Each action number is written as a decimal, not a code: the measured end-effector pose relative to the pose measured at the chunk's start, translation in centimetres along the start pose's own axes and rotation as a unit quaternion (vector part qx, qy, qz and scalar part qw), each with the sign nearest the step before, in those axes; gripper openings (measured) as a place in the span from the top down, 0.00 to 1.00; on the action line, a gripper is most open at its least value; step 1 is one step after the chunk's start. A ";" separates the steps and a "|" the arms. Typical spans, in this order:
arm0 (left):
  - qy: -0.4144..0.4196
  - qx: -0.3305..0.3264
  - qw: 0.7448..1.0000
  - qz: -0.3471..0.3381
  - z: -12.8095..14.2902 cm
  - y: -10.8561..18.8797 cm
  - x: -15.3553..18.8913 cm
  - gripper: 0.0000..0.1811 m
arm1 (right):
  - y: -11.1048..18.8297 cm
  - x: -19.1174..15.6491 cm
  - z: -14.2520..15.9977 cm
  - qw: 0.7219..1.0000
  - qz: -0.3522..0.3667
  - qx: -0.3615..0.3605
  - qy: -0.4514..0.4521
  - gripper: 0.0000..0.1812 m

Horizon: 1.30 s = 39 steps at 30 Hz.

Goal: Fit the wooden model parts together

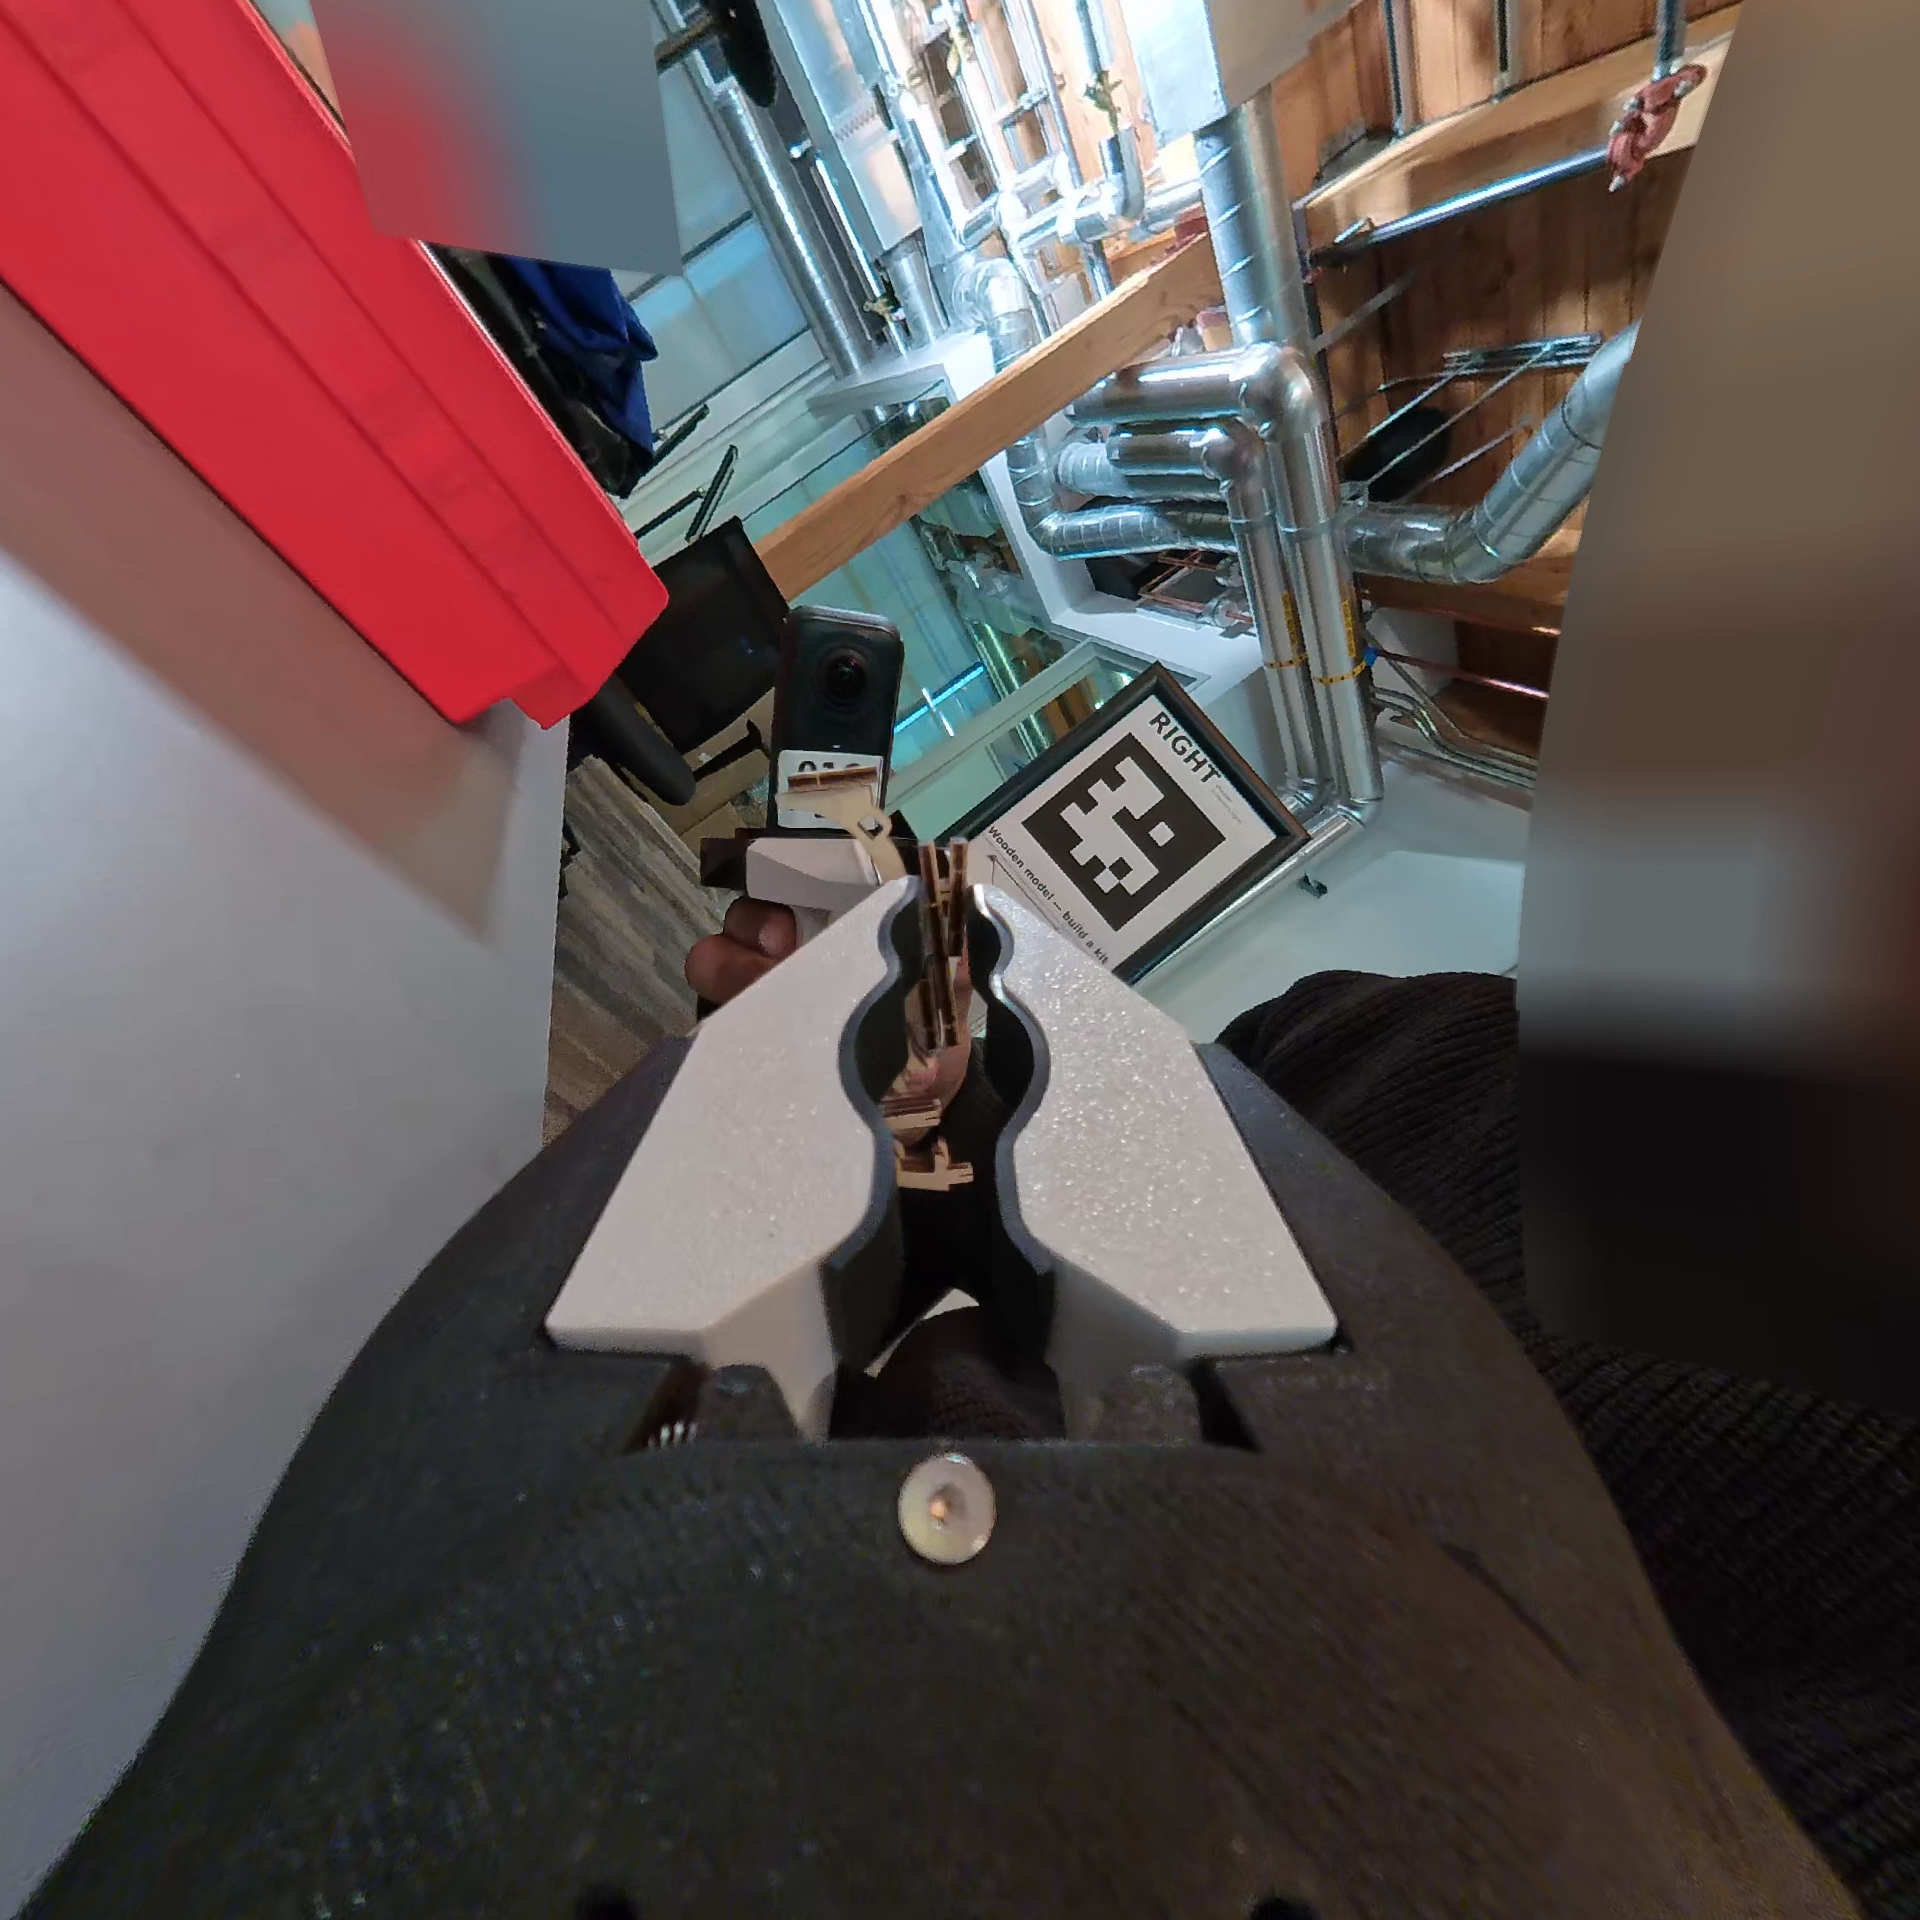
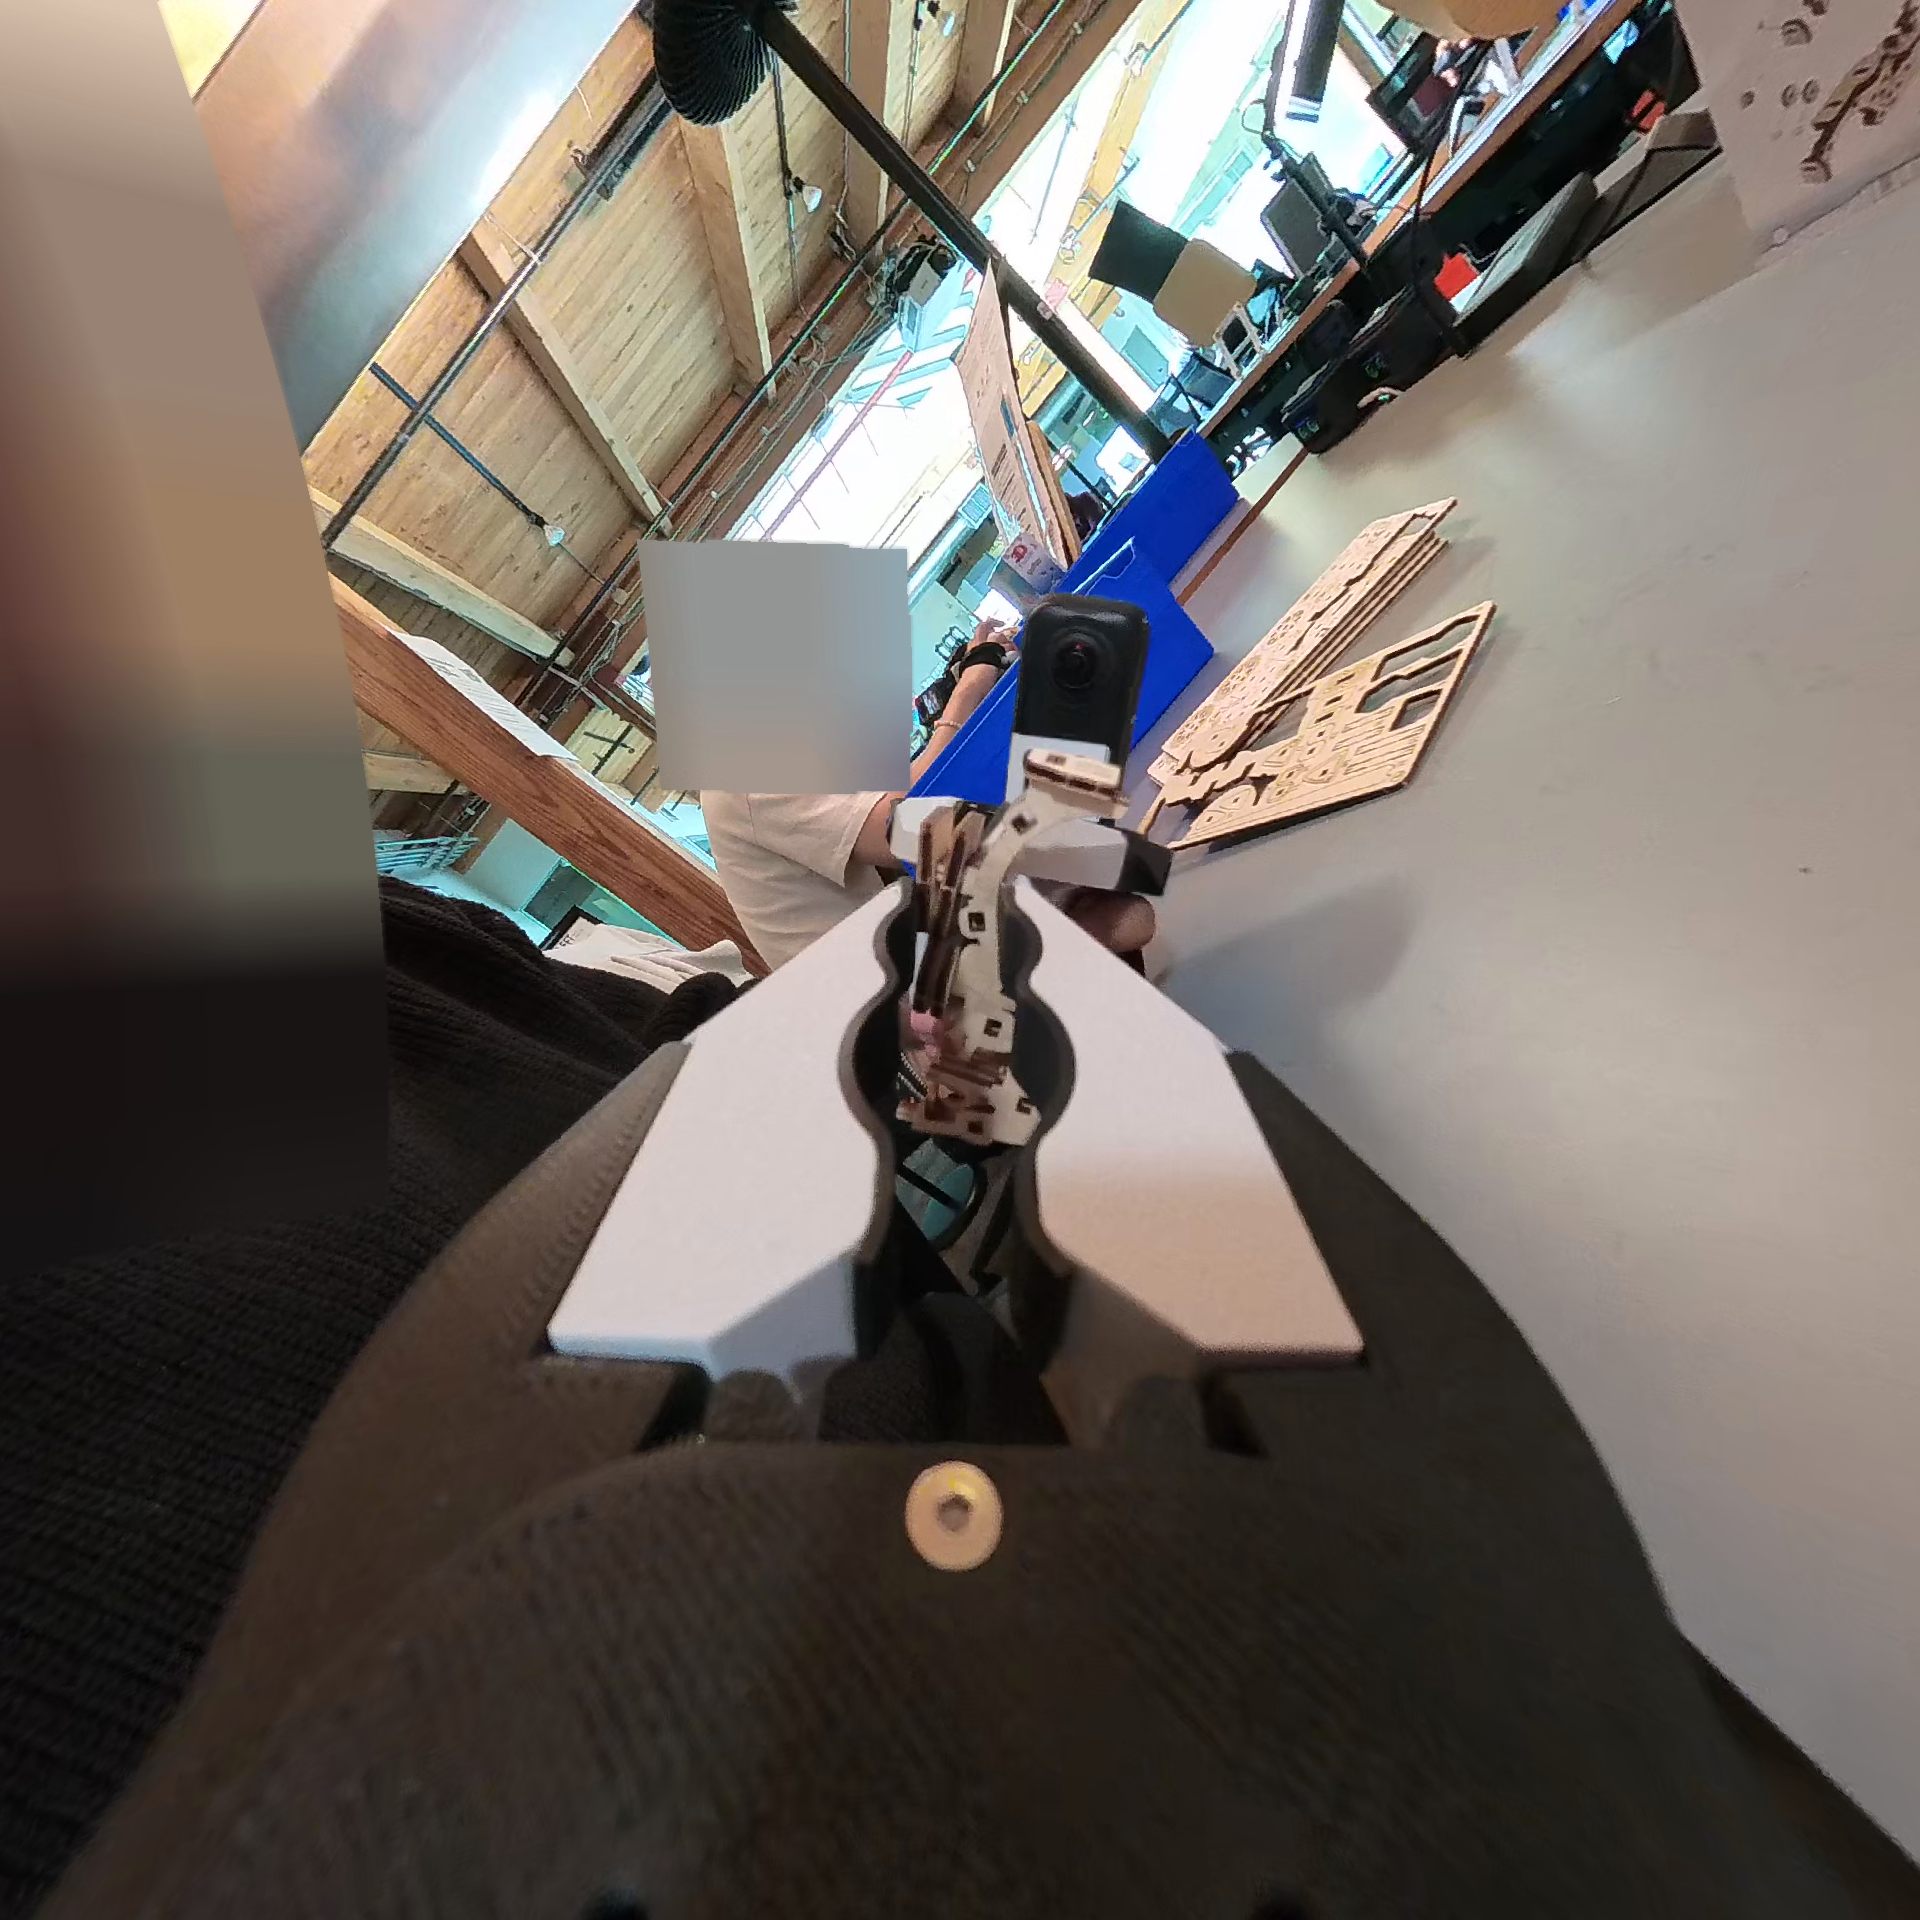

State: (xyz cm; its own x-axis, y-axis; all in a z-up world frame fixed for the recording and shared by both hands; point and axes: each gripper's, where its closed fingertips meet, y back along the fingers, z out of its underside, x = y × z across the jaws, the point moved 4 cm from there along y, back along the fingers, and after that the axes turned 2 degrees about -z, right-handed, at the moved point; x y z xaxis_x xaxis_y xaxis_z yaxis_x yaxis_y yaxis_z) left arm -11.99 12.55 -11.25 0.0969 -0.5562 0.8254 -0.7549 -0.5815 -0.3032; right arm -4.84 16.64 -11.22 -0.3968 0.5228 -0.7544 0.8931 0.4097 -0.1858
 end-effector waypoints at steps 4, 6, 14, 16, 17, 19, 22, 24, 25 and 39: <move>-0.007 0.000 1.000 -0.002 0.0 0.0 0.0 0.98 | 0.0 0.0 0.0 1.000 0.000 -0.001 -0.001 0.92; -0.004 -0.001 1.000 -0.001 0.0 0.0 0.0 0.97 | 0.0 0.0 0.0 1.000 0.000 -0.001 -0.001 0.92; -0.009 -0.006 1.000 -0.009 0.2 -0.1 0.0 0.93 | 0.0 -0.3 0.0 1.000 -0.005 -0.001 0.009 0.92; -0.010 -0.008 1.000 -0.007 0.3 -0.2 0.0 0.92 | -0.1 -0.4 0.0 1.000 -0.008 -0.002 0.012 0.92; -0.010 -0.009 1.000 -0.005 0.3 -0.2 0.1 0.92 | -0.1 -0.5 0.0 1.000 -0.010 -0.003 0.015 0.92; -0.019 -0.010 1.000 0.008 0.3 -0.2 0.6 0.93 | -0.2 -0.9 0.0 0.999 -0.016 -0.008 0.031 0.92; -0.072 -0.017 0.997 0.006 0.4 -0.3 1.4 0.94 | -0.2 -1.7 -0.1 0.995 -0.010 -0.025 0.093 0.92; -0.119 -0.025 0.993 -0.005 0.5 -0.3 1.8 0.98 | -0.2 -1.9 -0.1 0.989 0.010 -0.036 0.142 0.92; -0.139 -0.028 0.990 -0.010 0.6 -0.4 1.9 0.98 | -0.1 -2.1 -0.1 0.986 0.015 -0.041 0.162 0.92; -0.109 -0.039 0.993 0.007 0.8 -0.6 1.9 0.87 | -0.2 -3.1 0.2 0.973 0.014 -0.061 0.221 0.93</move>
State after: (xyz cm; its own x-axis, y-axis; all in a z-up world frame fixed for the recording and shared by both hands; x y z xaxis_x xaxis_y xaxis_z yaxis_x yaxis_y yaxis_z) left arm -10.86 11.37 -9.91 0.2167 -0.6842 0.6964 -0.8040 -0.5297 -0.2702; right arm -3.77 14.75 -8.92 -0.4492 0.7949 -0.4078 0.8837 0.4624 -0.0722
